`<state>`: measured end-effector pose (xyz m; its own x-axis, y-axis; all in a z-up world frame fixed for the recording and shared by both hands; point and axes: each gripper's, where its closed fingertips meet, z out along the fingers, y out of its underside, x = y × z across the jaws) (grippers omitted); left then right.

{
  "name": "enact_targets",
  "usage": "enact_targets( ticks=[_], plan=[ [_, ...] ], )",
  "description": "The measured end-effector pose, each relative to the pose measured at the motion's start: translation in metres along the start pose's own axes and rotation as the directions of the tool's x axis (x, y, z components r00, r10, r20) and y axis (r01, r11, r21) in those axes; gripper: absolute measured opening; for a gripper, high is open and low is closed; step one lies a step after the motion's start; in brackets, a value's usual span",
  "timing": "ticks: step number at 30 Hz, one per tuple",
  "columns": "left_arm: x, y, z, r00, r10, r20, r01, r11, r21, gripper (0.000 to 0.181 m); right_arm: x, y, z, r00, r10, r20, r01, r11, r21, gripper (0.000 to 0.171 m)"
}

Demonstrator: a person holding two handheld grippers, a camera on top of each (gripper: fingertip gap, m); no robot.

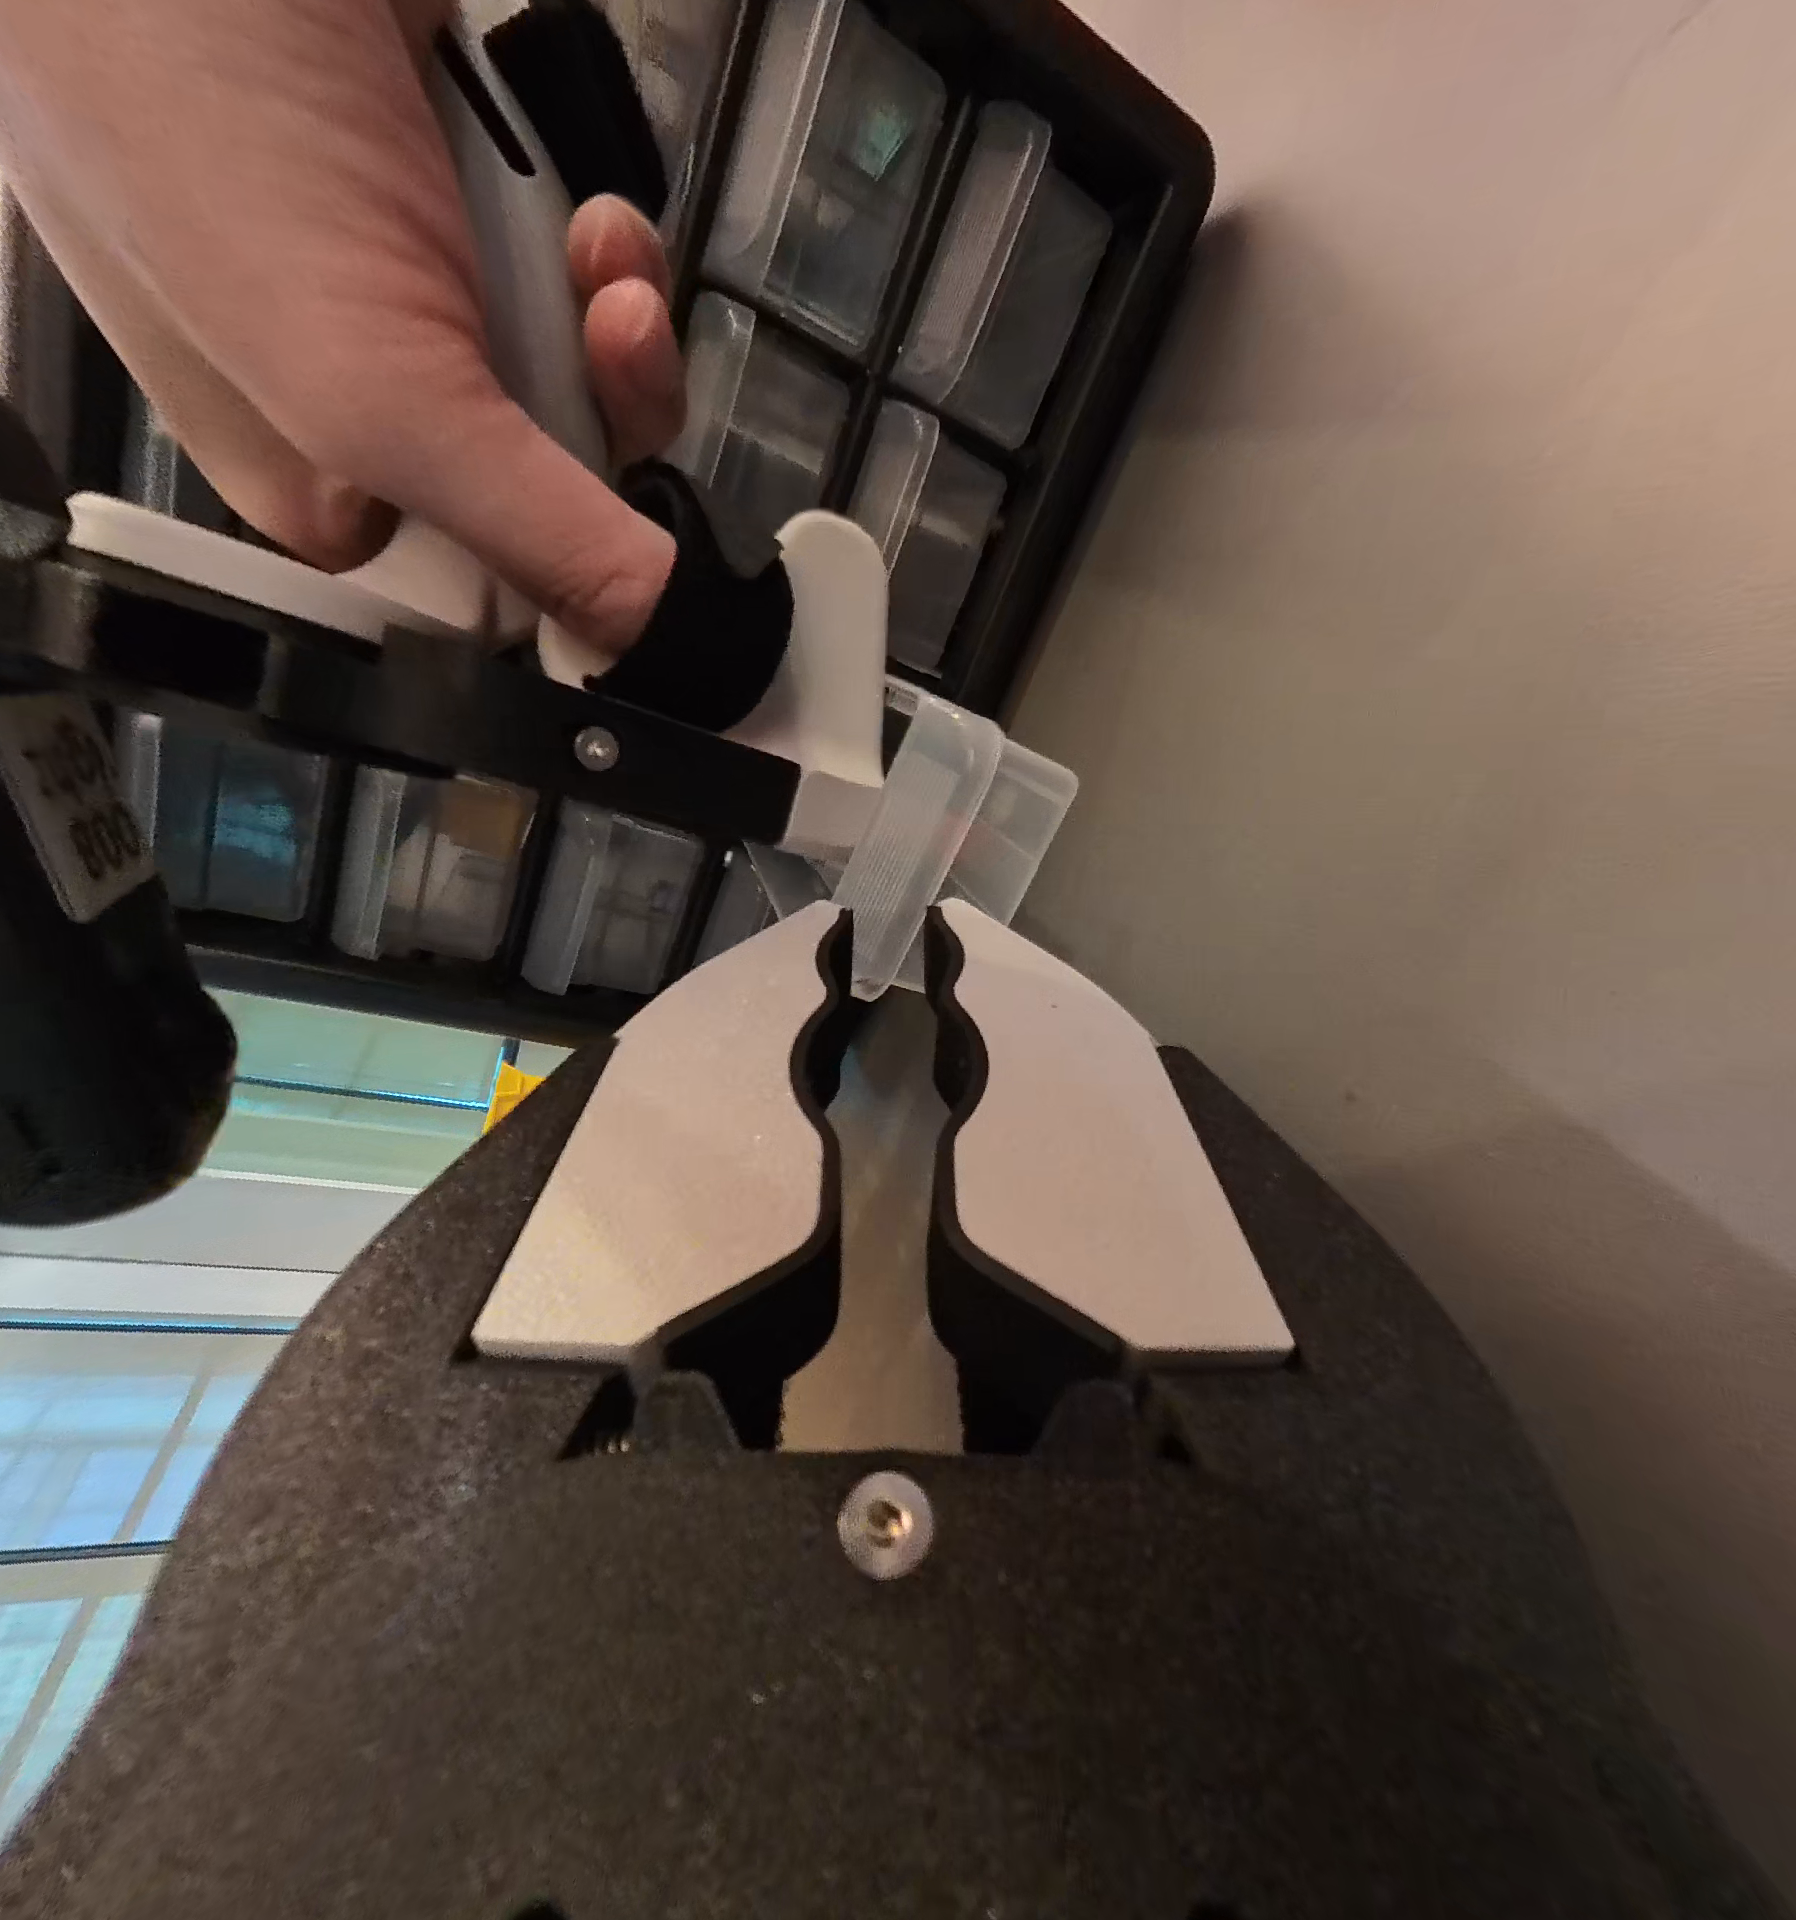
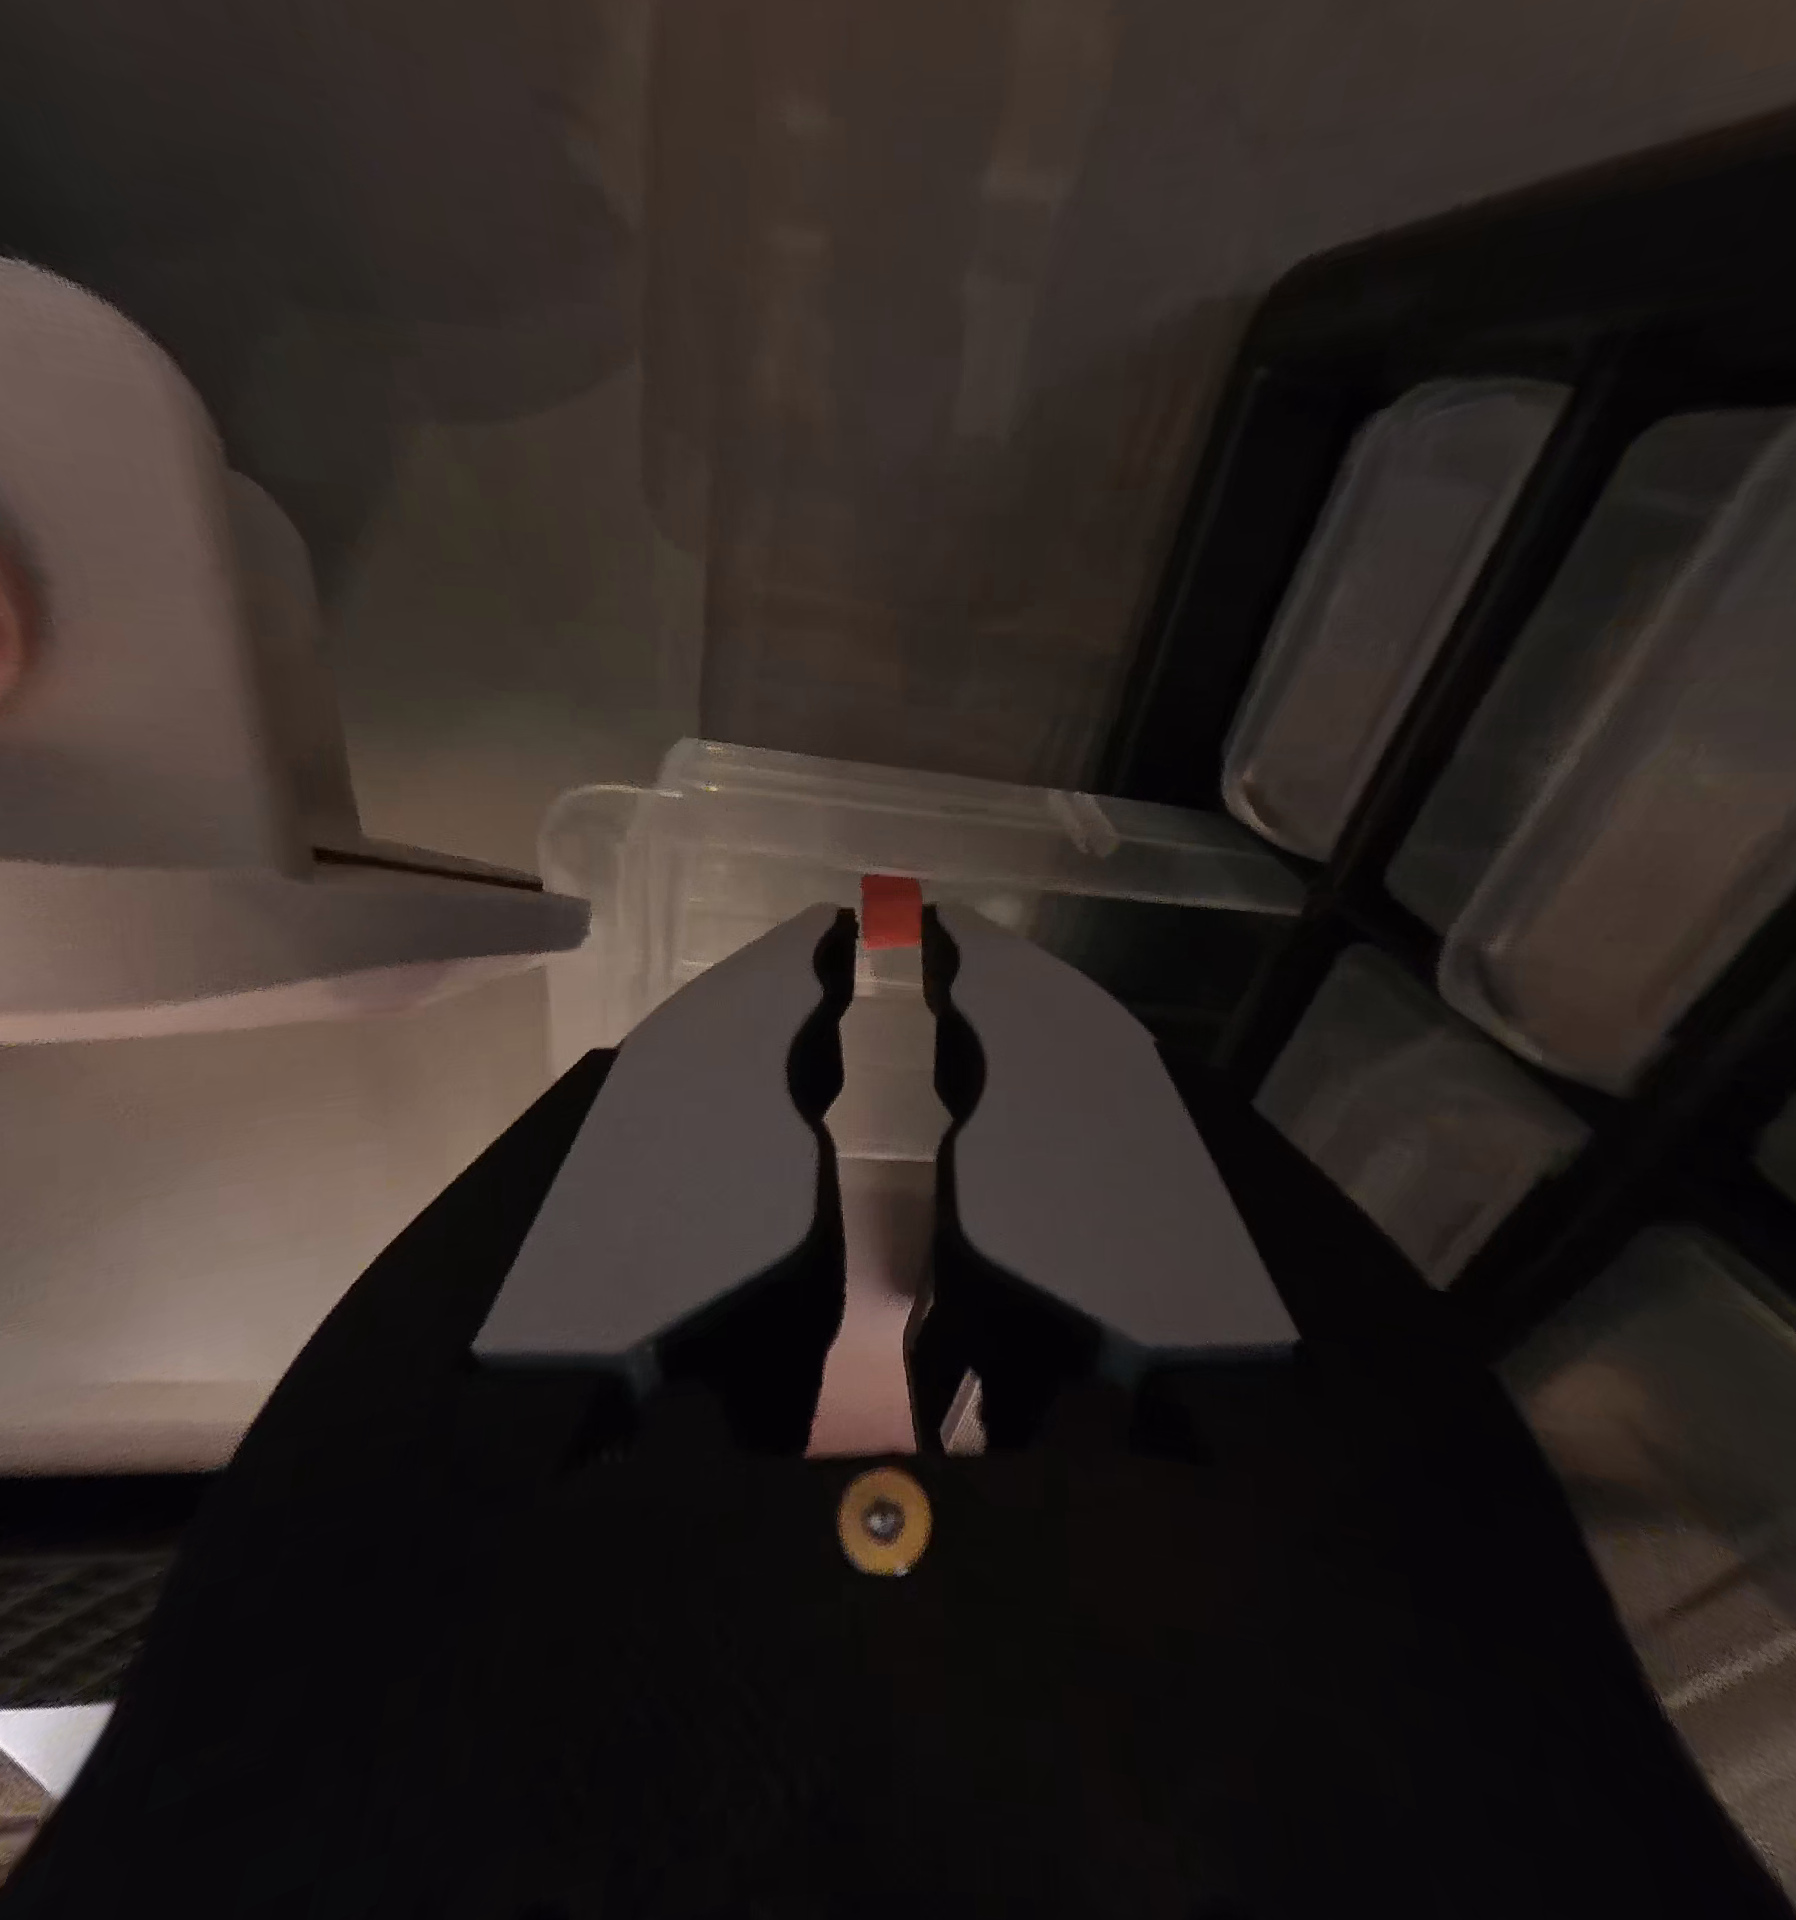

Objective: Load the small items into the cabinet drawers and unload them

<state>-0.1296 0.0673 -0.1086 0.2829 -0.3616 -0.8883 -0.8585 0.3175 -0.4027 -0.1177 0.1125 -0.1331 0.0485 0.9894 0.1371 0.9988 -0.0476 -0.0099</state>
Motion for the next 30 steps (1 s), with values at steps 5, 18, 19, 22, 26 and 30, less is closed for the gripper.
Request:
enact_targets(
  ticks=[5,18,19,22,26,30],
  plan=[
    [0.002,0.001,0.000,1.000,0.020,-0.004,-0.020,1.000,-0.008,0.013,-0.001,0.000,0.003,1.000,0.005,0.016,-0.004,0.999,-0.033,0.012],
    [0.001,0.003,0.008,1.000,0.026,-0.006,-0.026,0.999,-0.034,0.012,-0.012,0.051,-0.129,0.943,0.218,-0.252,-0.111,0.918,0.382,0.012],
    [0.001,0.001,0.010,1.000,0.027,-0.006,-0.027,0.999,-0.033,0.012,-0.014,0.075,-0.142,0.921,0.279,-0.271,-0.151,0.899,0.412,0.012],
    [-0.002,0.000,0.016,1.000,0.023,-0.007,-0.023,0.999,-0.044,0.012,-0.017,0.169,-0.162,0.800,0.540,-0.263,-0.375,0.791,0.483,0.011],
    [-0.007,0.004,0.028,1.000,-0.018,-0.025,0.016,0.997,-0.077,0.012,-0.011,0.308,-0.125,0.494,0.837,-0.234,-0.740,0.546,0.392,0.012],
    [-0.011,0.006,0.040,0.997,-0.065,-0.037,0.061,0.993,-0.103,0.013,-0.008,0.375,-0.055,0.320,0.941,-0.113,-0.899,0.339,0.278,0.012]
  ],
)
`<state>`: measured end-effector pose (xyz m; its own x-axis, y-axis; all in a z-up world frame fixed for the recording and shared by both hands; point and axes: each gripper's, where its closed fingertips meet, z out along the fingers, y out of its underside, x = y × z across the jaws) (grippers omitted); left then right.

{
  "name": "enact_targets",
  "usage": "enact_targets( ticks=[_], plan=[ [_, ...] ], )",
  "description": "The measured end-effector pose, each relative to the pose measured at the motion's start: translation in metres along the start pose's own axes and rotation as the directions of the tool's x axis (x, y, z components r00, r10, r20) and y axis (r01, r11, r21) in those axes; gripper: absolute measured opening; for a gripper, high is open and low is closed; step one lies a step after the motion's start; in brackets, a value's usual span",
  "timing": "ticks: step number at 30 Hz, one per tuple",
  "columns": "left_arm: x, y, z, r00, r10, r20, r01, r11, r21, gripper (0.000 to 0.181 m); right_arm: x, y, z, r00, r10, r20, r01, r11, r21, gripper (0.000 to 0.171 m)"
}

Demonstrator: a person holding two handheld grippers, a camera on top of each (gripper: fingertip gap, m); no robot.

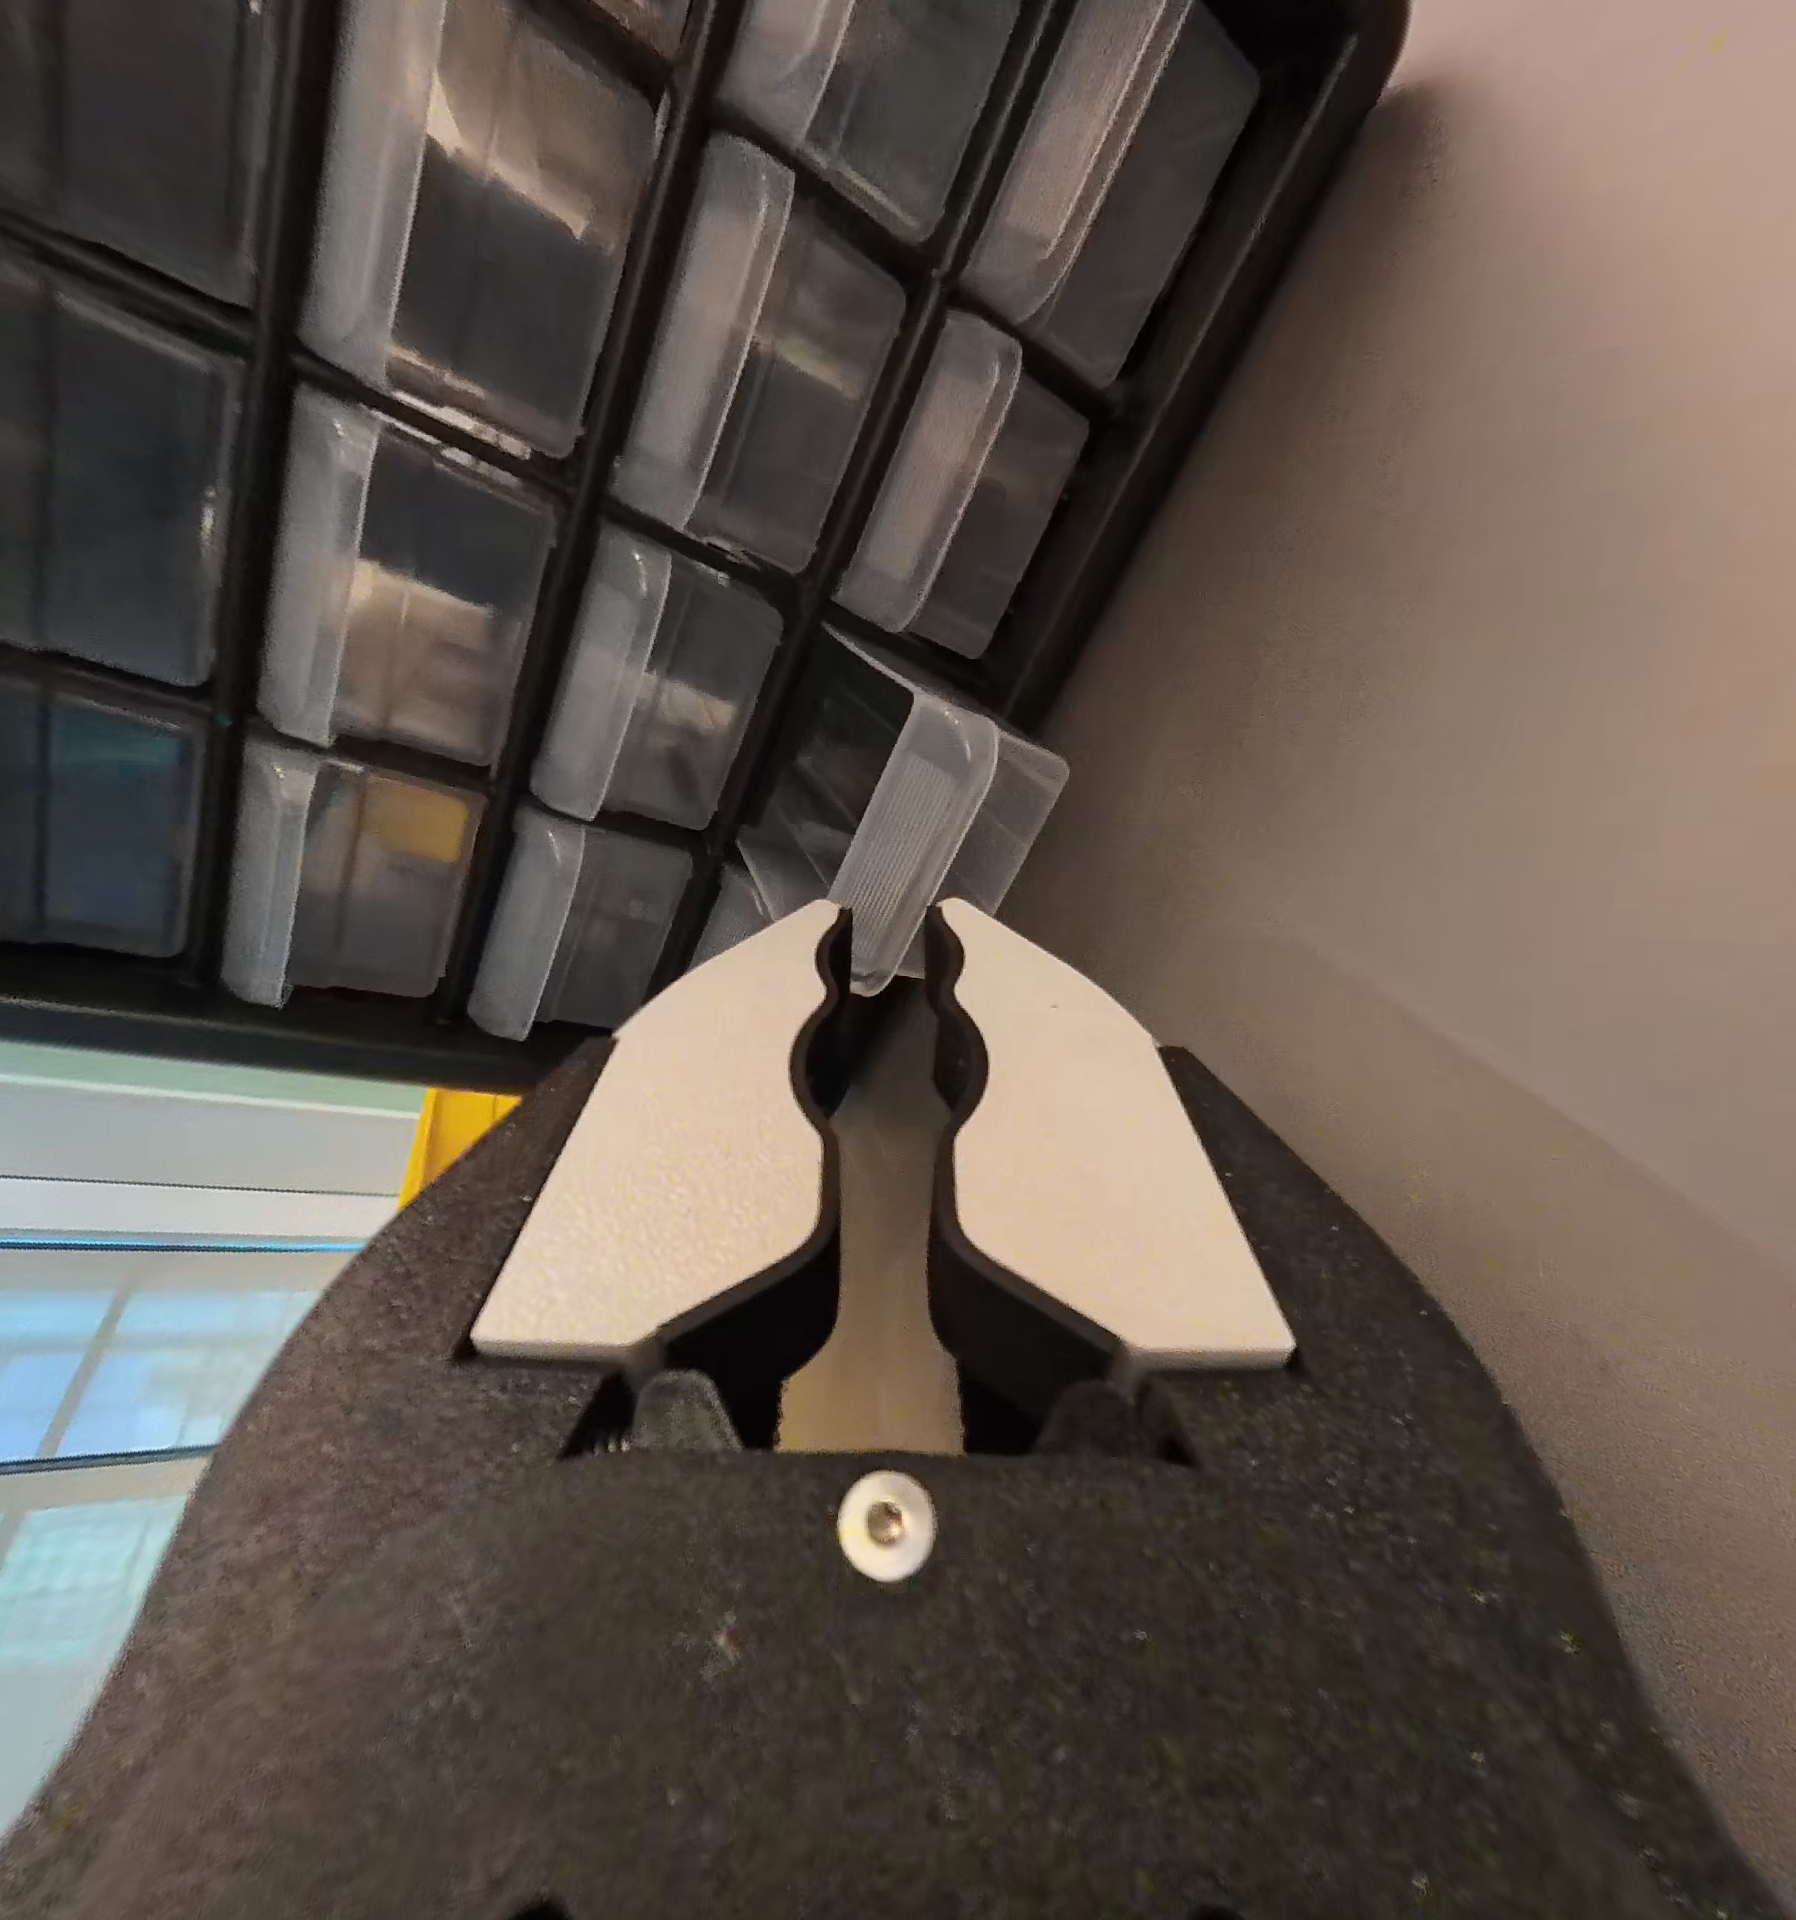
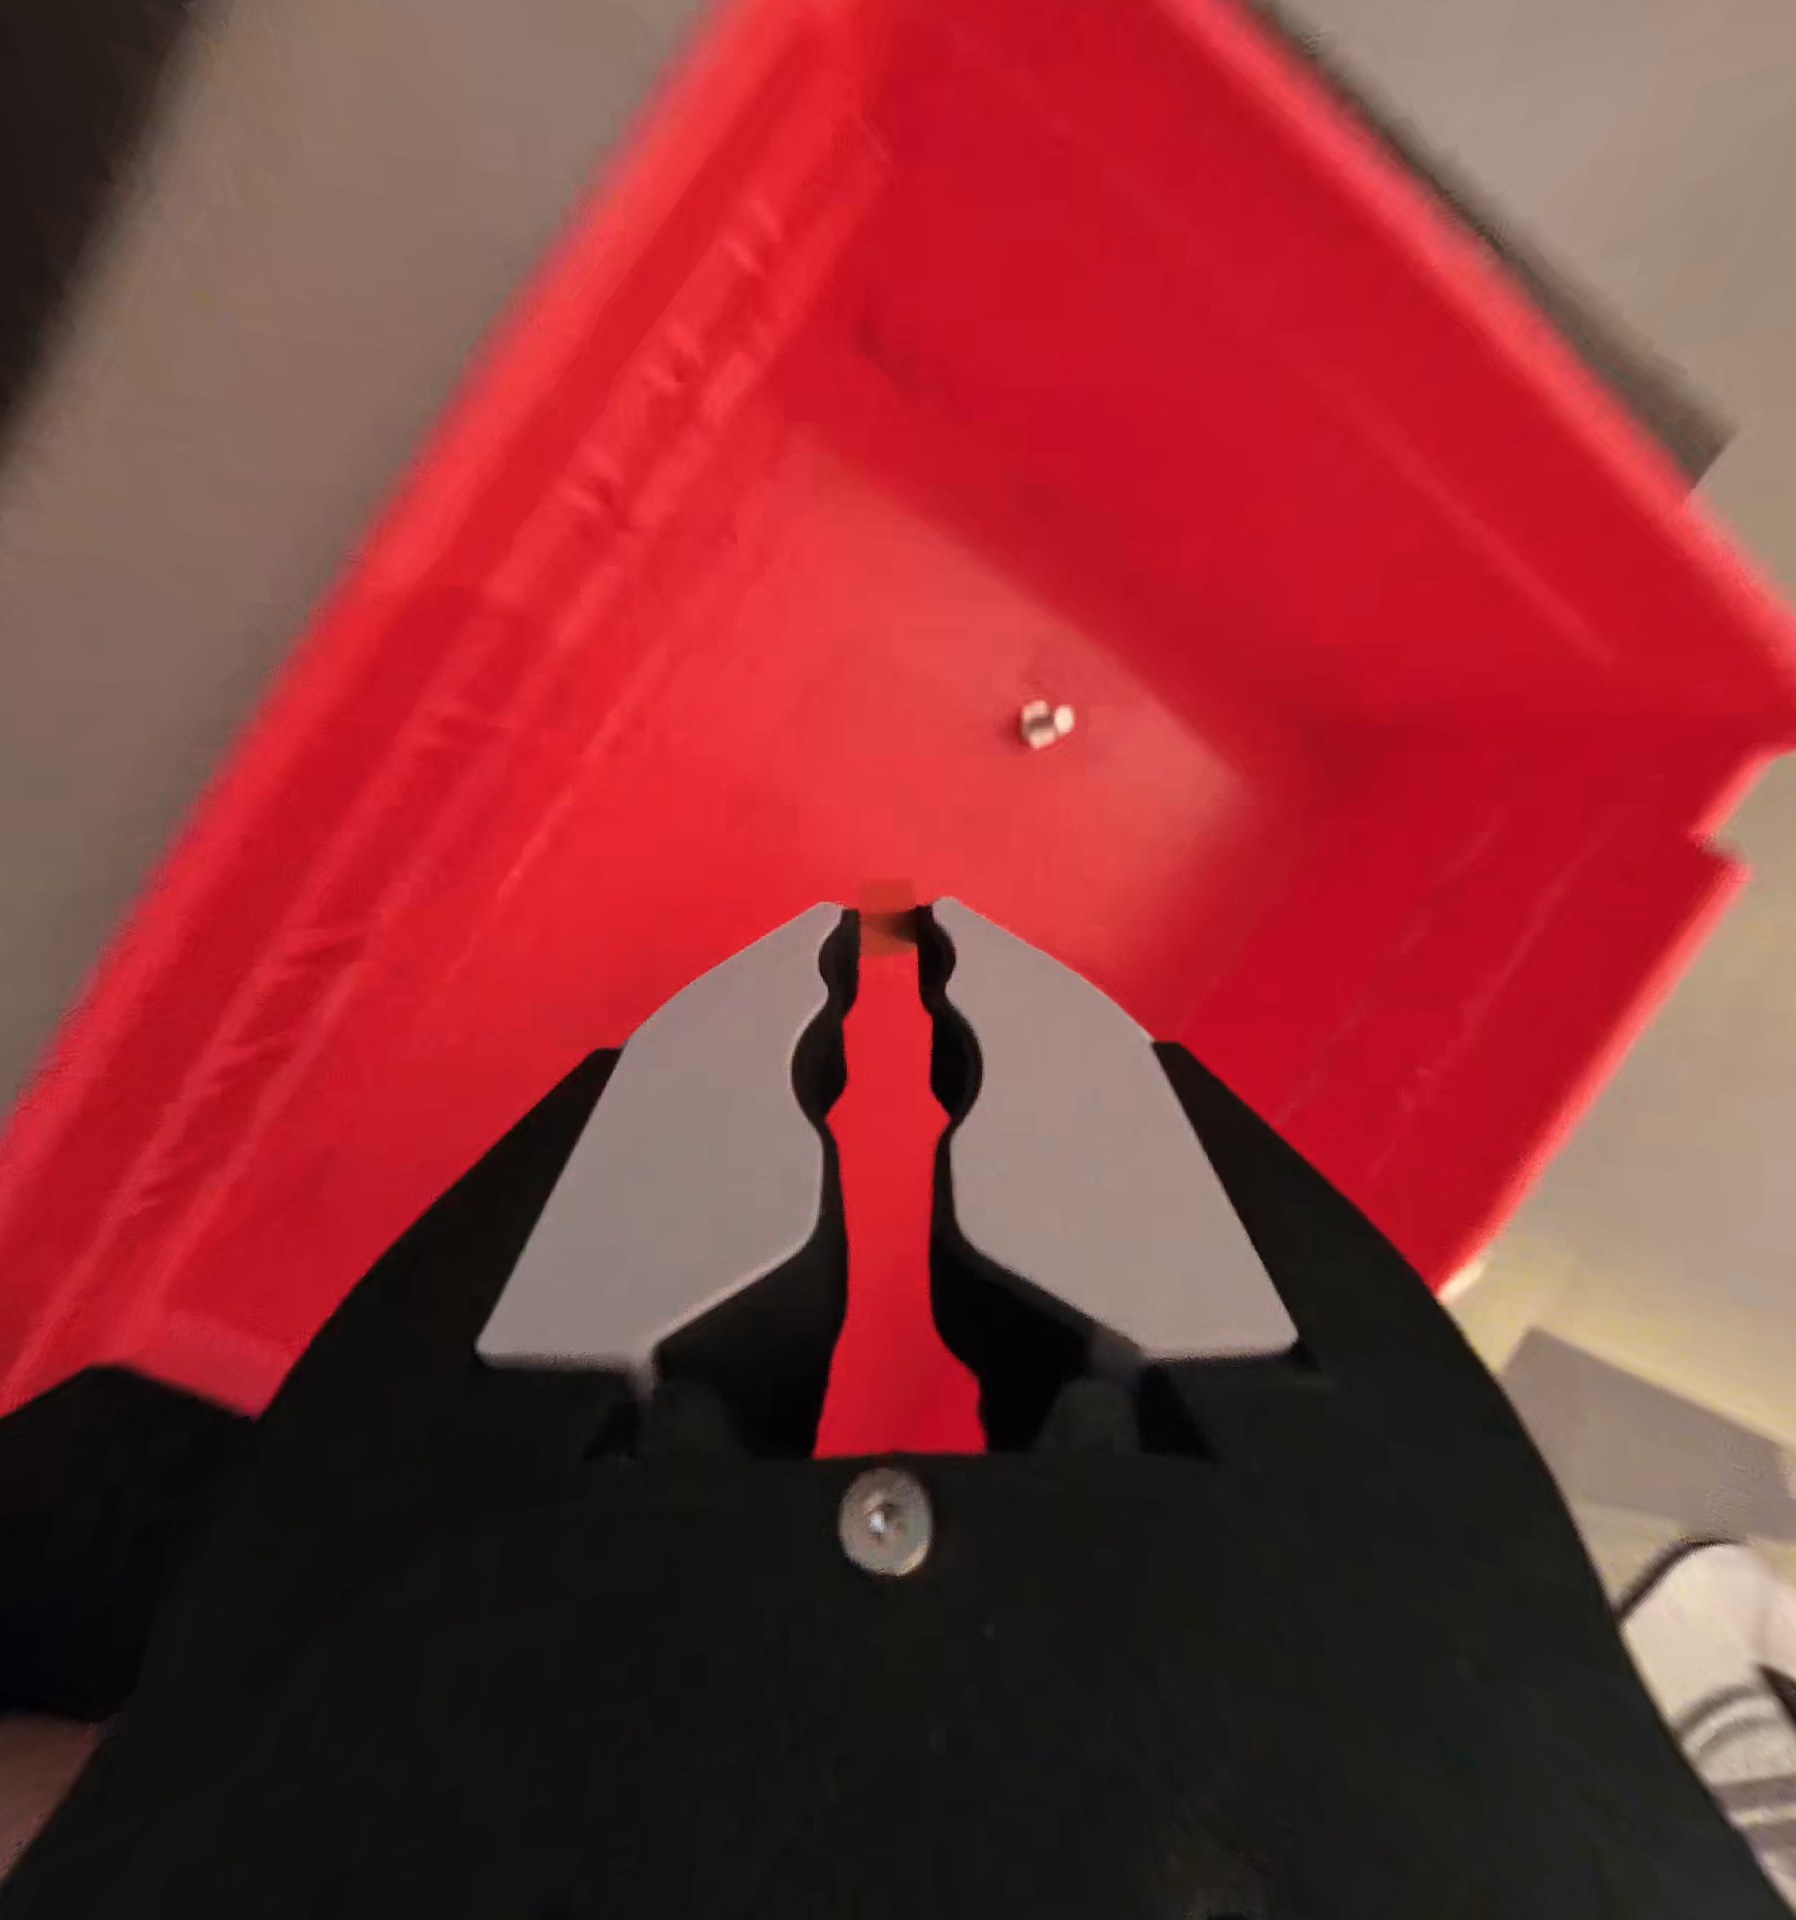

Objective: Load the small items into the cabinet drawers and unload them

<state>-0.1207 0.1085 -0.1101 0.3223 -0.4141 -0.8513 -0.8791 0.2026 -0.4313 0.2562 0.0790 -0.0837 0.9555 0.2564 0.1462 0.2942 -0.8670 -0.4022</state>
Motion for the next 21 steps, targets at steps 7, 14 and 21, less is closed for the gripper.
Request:
enact_targets(
  ticks=[7,14,21],
  plan=[
    [-0.007,-0.003,0.019,0.998,0.046,0.046,-0.045,0.998,-0.033,0.012,0.017,0.026,0.064,0.980,0.190,0.063,-0.178,0.971,-0.161,0.012],
    [-0.014,-0.002,0.037,0.999,0.003,0.048,-0.001,0.999,-0.051,0.013,0.016,0.027,0.075,0.974,0.215,0.067,-0.200,0.964,-0.174,0.021],
    [-0.015,-0.001,0.046,0.997,0.023,0.069,-0.018,0.998,-0.063,0.018,0.018,0.007,0.049,0.978,0.187,0.092,-0.186,0.982,-0.019,0.028]
  ],
)
